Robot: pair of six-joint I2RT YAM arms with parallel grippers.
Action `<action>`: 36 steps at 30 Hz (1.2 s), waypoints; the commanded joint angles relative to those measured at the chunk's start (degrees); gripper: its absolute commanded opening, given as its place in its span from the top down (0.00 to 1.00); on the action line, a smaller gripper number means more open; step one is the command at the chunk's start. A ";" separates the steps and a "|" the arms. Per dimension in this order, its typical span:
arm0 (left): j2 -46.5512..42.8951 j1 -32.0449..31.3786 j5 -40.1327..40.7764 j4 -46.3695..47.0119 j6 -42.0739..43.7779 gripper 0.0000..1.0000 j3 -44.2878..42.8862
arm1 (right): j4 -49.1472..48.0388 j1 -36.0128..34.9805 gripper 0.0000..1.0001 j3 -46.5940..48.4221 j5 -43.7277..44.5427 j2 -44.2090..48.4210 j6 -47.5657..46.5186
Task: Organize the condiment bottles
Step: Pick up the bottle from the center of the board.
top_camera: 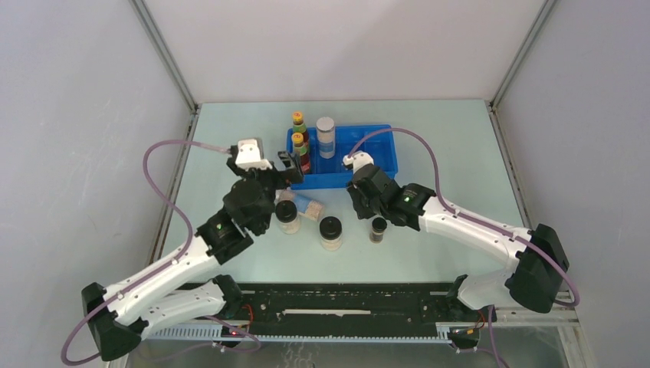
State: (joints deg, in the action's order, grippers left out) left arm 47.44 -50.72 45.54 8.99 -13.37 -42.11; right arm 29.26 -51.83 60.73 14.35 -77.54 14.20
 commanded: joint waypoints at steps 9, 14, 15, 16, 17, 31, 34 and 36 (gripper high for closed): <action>9.00 18.96 -16.02 -26.61 -22.03 0.00 -12.56 | 2.70 2.92 0.45 15.34 -7.35 -9.17 -6.40; 12.11 24.07 -25.01 -28.24 -26.82 0.00 -11.34 | 5.48 3.39 0.38 23.39 -12.06 -15.68 -9.40; 12.57 24.70 -26.11 -28.24 -27.82 0.00 -10.92 | 6.07 3.46 0.37 24.91 -12.85 -16.96 -10.09; 12.93 25.42 -27.37 -28.18 -28.83 0.00 -10.53 | 6.43 3.57 0.37 26.17 -13.54 -18.20 -10.72; 13.26 26.19 -28.75 -27.96 -30.16 0.00 -10.04 | 6.69 3.65 0.36 27.42 -13.73 -19.55 -11.47; 15.05 32.20 -36.71 -19.75 -42.09 0.00 0.57 | 8.80 4.46 0.35 37.93 -22.99 -32.69 -18.43; 15.39 32.79 -36.58 -17.74 -44.74 0.00 3.04 | 8.50 4.46 0.35 39.17 -23.84 -34.60 -18.90; 15.36 33.40 -36.32 -16.79 -46.43 0.00 4.79 | 8.83 4.46 0.35 40.36 -24.37 -35.91 -19.06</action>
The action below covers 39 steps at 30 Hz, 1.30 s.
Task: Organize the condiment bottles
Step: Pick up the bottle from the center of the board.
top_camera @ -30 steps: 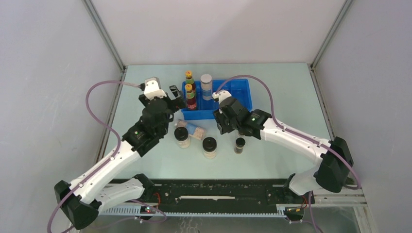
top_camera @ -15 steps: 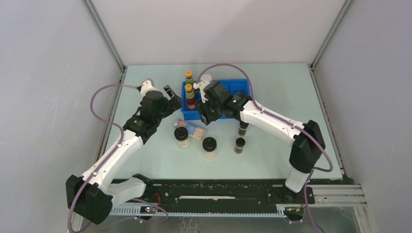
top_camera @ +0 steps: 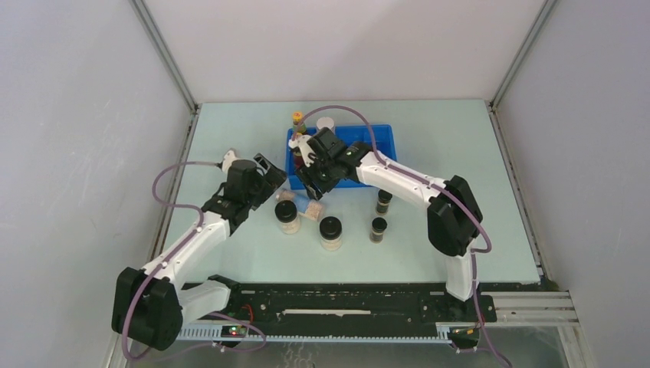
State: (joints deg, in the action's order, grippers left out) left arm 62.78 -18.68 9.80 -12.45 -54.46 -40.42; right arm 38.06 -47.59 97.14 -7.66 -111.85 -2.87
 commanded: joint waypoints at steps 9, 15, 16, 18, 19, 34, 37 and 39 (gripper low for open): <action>-3.24 3.58 3.22 10.44 -10.81 0.00 9.19 | 2.13 -0.30 0.35 10.42 -4.23 -7.68 -3.42; -3.99 4.76 3.90 14.19 -12.06 0.00 11.14 | 3.92 -0.48 0.36 15.55 -4.98 -12.20 -3.89; -3.87 4.86 3.77 14.68 -12.28 0.00 11.37 | 4.15 -0.55 0.36 16.28 -5.12 -12.90 -3.89; -3.38 5.05 3.28 15.49 -12.71 0.00 11.78 | 4.73 -0.72 0.36 17.70 -5.13 -14.26 -4.02; -3.18 5.05 2.91 15.94 -12.90 0.00 11.96 | 5.07 -0.88 0.36 18.37 -5.09 -14.95 -4.11; -1.13 6.10 0.84 20.93 -15.30 0.00 14.32 | 10.81 -3.57 0.34 27.00 -5.57 -22.52 -4.82; -1.59 6.19 0.93 20.97 -15.57 0.00 14.64 | 11.29 -4.03 0.31 26.95 -5.86 -22.84 -4.77; -1.97 6.20 1.08 20.93 -15.74 0.00 14.96 | 11.44 -4.29 0.30 26.82 -6.03 -23.03 -4.77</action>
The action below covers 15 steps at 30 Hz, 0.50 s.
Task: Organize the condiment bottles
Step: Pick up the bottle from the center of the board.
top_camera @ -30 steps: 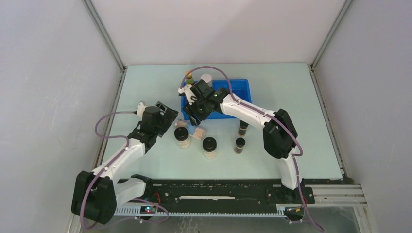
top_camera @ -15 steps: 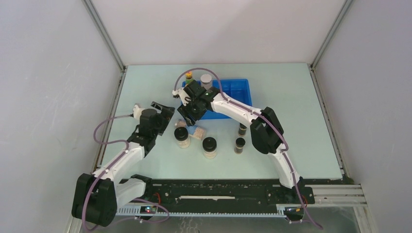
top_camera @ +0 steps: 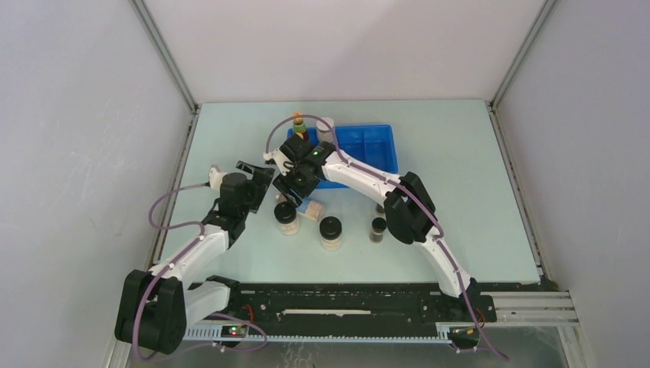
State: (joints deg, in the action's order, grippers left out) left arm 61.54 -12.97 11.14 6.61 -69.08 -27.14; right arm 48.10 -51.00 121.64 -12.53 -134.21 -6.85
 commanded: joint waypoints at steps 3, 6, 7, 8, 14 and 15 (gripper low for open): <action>-1.72 0.58 0.35 1.65 -1.47 0.00 2.26 | 1.63 -1.11 0.29 2.09 -1.38 -1.08 -0.70; -2.48 0.67 0.85 1.30 -1.66 0.00 2.56 | 1.57 -1.18 0.29 1.68 -1.73 -1.52 -0.62; -2.81 0.71 0.94 1.22 -1.78 0.00 2.67 | 1.52 -1.12 0.29 1.62 -1.83 -1.71 -0.68; -3.01 0.71 1.10 1.15 -1.96 0.00 2.89 | 1.53 -1.19 0.29 1.52 -1.92 -1.94 -0.66; -6.57 0.92 3.98 3.14 -5.67 0.00 6.13 | 1.29 -1.20 0.29 1.51 -2.21 -3.37 -0.88; -7.35 1.01 4.59 4.12 -6.47 0.00 7.00 | 1.21 -1.20 0.29 1.57 -2.23 -3.60 -0.96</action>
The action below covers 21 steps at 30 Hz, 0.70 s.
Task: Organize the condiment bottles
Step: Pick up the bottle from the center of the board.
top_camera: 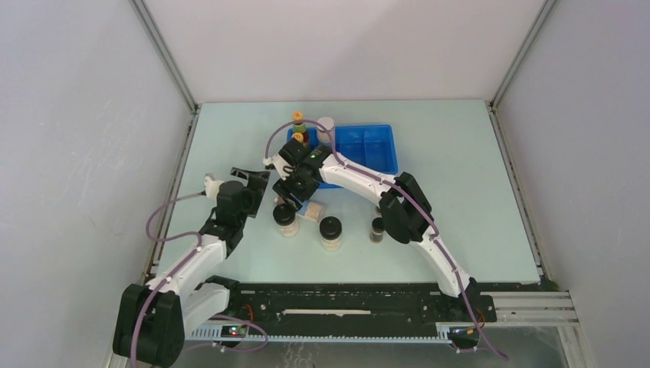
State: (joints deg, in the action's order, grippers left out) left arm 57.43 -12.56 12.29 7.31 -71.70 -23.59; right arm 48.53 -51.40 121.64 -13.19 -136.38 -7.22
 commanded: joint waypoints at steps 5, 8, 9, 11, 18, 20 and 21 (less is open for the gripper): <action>-7.53 0.60 7.00 5.08 -6.66 0.00 6.58 | 0.73 -0.81 0.30 1.90 -1.71 -2.56 -0.68; -10.33 0.60 9.38 4.64 -7.57 0.00 8.14 | 0.75 -0.81 0.35 1.68 -1.75 -3.13 -0.60; -11.21 0.59 10.10 4.14 -7.77 0.00 8.47 | 0.77 -0.78 0.39 1.67 -1.82 -3.30 -0.52; -12.44 0.56 11.01 3.21 -7.92 0.00 8.66 | 0.77 -0.73 0.51 1.51 -2.05 -3.45 -0.43; -12.81 0.60 11.16 2.09 -8.40 0.00 8.45 | -0.01 -0.55 0.92 -0.35 -2.00 -1.95 0.01; -12.57 0.60 10.92 2.08 -8.45 0.00 8.26 | -0.63 -0.40 0.93 -1.31 -1.84 -1.07 0.18; -12.40 0.59 10.88 2.01 -8.45 0.00 8.13 | -1.02 -0.37 0.93 -1.77 -1.84 -0.64 0.20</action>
State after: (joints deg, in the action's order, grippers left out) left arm 44.97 -12.34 21.37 9.54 -79.15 -15.94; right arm 47.88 -51.29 122.19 -14.26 -137.34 -7.35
